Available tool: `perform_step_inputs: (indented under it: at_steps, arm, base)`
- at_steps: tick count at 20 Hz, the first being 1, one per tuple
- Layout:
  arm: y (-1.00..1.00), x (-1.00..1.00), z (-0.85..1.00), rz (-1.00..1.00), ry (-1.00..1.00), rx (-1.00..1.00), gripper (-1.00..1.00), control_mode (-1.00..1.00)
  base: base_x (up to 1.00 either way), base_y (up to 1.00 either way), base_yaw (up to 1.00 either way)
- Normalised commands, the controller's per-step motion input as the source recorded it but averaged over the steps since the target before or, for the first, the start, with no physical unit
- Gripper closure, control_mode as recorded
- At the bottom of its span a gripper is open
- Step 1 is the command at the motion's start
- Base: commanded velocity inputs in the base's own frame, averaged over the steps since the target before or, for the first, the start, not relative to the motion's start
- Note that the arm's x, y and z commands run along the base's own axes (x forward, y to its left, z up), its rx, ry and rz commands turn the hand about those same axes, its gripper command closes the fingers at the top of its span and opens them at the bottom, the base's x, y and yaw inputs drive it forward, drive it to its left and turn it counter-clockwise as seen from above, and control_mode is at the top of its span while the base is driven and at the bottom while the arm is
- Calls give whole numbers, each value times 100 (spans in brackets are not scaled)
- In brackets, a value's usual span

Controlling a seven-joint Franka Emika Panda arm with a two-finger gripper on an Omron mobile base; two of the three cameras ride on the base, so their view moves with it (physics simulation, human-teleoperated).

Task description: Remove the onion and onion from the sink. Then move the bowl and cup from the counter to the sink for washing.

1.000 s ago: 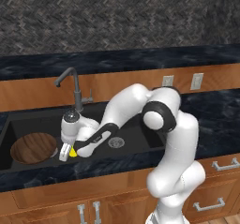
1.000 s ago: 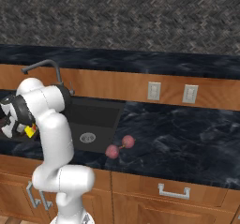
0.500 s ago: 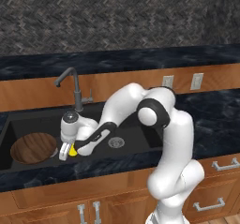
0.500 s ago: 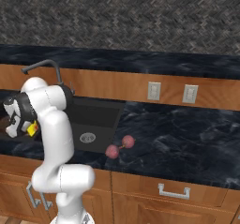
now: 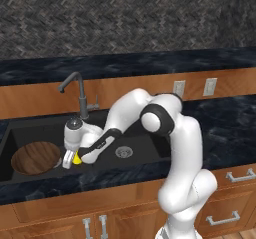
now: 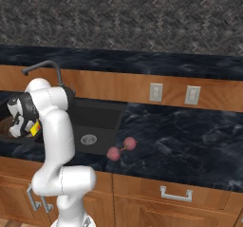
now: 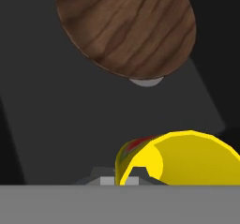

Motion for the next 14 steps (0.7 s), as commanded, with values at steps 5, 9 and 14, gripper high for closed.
perform_step_inputs:
  at_steps: [5, 9, 14]
  arm:
    - [11, 21, -15, 0, 1, 0, 100, -100]
    - [11, 21, -16, 0, 0, 0, 100, -100]
    - [11, 20, -18, 0, 2, 0, 100, -100]
  base:
    - [0, 0, 0]
    - [0, 0, 0]
    - [0, 0, 0]
